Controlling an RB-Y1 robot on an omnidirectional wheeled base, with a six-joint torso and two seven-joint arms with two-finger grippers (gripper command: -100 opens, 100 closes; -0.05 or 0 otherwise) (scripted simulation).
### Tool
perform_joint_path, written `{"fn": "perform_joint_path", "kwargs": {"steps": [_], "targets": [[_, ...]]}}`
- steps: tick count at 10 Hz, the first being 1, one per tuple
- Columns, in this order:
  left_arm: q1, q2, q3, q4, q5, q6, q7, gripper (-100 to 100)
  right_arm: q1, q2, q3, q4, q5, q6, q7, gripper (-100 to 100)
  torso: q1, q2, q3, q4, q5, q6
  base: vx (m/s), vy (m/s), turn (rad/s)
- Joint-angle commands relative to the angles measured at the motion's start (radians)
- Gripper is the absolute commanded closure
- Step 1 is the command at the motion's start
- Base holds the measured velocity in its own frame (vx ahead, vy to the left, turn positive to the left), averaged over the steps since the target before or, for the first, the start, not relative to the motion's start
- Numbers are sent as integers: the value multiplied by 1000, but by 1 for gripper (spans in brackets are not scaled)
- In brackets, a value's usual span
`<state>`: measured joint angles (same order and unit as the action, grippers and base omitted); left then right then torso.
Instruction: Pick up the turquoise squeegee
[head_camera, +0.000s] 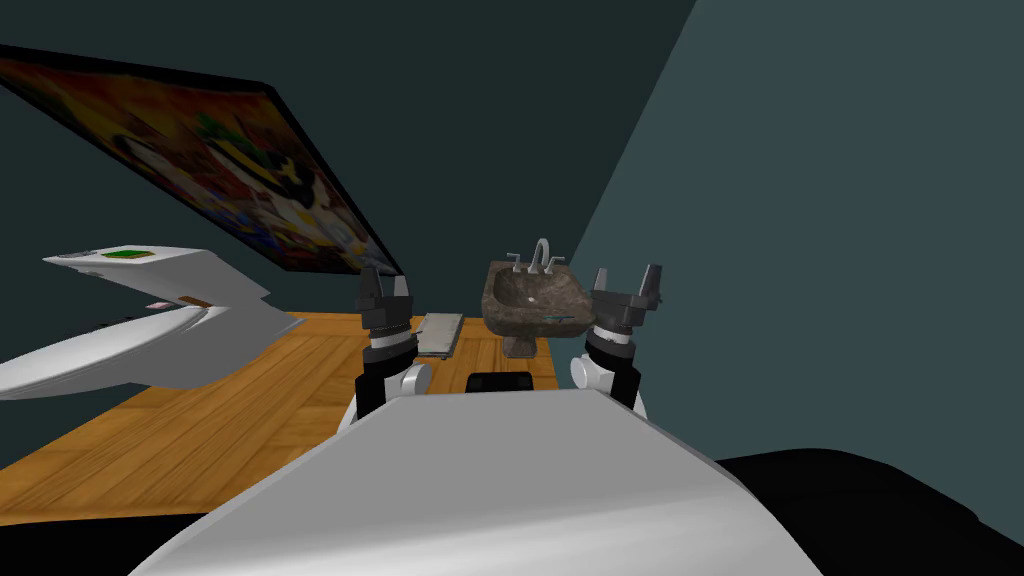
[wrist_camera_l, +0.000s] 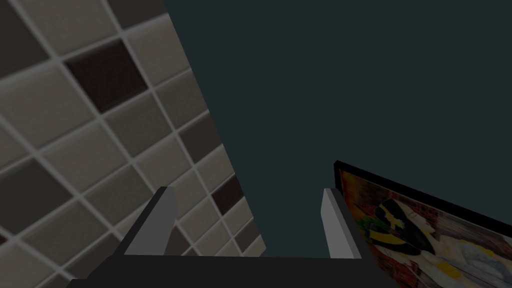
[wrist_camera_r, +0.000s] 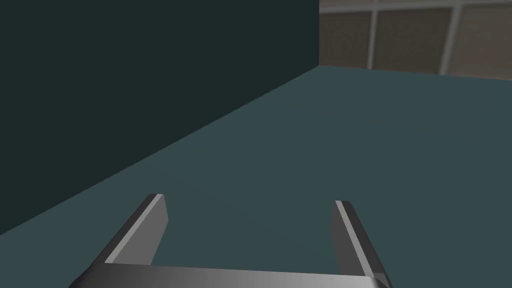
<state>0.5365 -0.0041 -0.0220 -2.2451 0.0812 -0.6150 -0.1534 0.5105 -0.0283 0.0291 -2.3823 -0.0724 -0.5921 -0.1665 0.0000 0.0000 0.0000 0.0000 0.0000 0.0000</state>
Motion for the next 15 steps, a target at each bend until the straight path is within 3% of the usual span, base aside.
{"fn": "perform_joint_path", "kwargs": {"steps": [1, 6, 7, 9, 10, 12, 15], "targets": [[0, 0, 0, 0, 0, 0, 0, 0, 3, -28, -2, 4, 13, 3, 5, -100, 0, 0, 0, 0, 0, 0, 1, -3, -11], [0, 0, 0, 0, 0, 0, 0, 0, 30, -166, -21, 34, 115, 28, 44, -100, -2, 0, 0, 0, 0, 0, 3, -19, -29], [0, 0, 0, 0, 0, 0, 0, 0, 30, -181, -21, 34, 115, 28, 44, -100, -3, 0, 0, 0, -1, 0, 1, -28, -14], [0, 0, 0, 0, 0, 0, 0, 0, 48, -248, -33, 51, 174, 44, 70, -100, -2, 0, 0, 0, -1, 0, 3, -30, -49], [0, 0, 0, 0, 0, 0, 0, 0, 48, -266, -33, 51, 174, 44, 70, -100, -3, 0, 0, 0, -1, 0, 4, -30, 6], [0, 0, 0, 0, 0, 0, 0, 0, 70, -334, -48, 69, 239, 62, 99, -100, -3, 0, 0, 0, -1, 0, 7, -45, -51], [0, 0, 0, 0, 0, 0, 0, 0, 82, -407, -56, 79, 276, 72, 115, -100, -3, 0, 0, 0, -1, 0, 4, -35, -24]]}}
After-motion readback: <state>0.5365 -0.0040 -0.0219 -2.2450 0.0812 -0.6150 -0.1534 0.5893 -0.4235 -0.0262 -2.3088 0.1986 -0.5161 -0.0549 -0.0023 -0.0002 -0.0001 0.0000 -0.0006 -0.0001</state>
